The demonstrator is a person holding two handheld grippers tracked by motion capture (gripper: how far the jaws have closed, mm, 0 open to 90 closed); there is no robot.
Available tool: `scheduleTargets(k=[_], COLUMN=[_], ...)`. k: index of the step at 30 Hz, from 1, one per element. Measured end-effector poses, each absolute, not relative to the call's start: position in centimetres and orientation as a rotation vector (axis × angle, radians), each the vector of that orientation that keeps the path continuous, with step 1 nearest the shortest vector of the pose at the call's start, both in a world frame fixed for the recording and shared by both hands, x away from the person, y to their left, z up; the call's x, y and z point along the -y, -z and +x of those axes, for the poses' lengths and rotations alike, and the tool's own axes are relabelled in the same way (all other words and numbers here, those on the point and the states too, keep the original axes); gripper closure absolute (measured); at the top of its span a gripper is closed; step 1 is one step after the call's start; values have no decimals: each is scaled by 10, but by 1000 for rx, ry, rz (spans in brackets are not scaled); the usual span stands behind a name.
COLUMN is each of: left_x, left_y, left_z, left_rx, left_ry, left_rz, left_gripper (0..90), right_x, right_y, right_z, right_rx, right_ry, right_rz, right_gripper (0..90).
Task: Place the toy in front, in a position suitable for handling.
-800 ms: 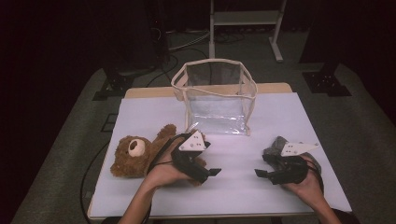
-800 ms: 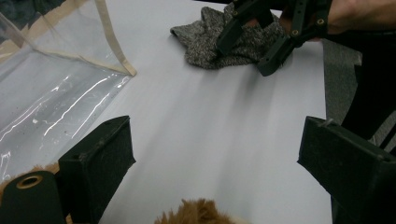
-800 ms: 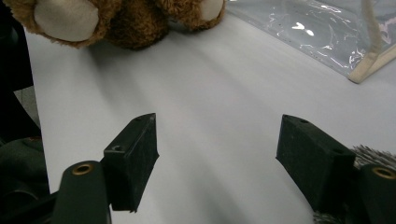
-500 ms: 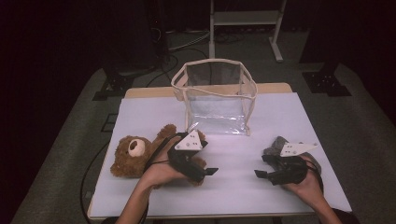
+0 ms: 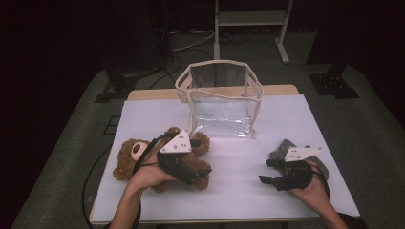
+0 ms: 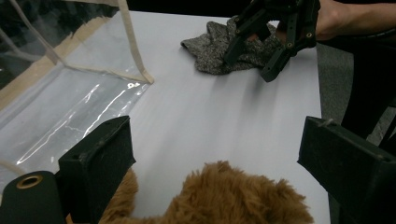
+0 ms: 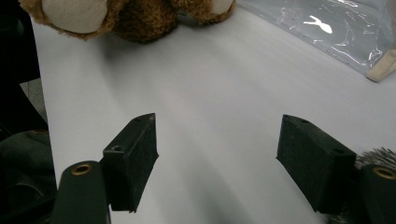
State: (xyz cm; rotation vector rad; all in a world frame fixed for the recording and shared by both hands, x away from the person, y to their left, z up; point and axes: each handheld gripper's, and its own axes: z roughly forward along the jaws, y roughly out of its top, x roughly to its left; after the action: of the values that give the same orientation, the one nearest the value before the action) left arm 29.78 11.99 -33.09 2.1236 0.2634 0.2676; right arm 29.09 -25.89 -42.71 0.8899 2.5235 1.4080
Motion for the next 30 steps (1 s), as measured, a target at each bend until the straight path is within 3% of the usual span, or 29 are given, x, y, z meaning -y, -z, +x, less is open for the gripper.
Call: scheduleTargets(k=[16,30], left_x=[-150,-201], left_y=[323,323], left_z=[297,300], left_rx=[-249,-316], left_ry=[-300,-343], left_rz=[2126,2146], left_gripper=[95,95], right_x=[256,257], right_y=[428,428], right_z=[291,290], right_rx=[-2527,-2521], right_ry=[-1405,-1412], right_rz=[909,914], right_gripper=[268,268])
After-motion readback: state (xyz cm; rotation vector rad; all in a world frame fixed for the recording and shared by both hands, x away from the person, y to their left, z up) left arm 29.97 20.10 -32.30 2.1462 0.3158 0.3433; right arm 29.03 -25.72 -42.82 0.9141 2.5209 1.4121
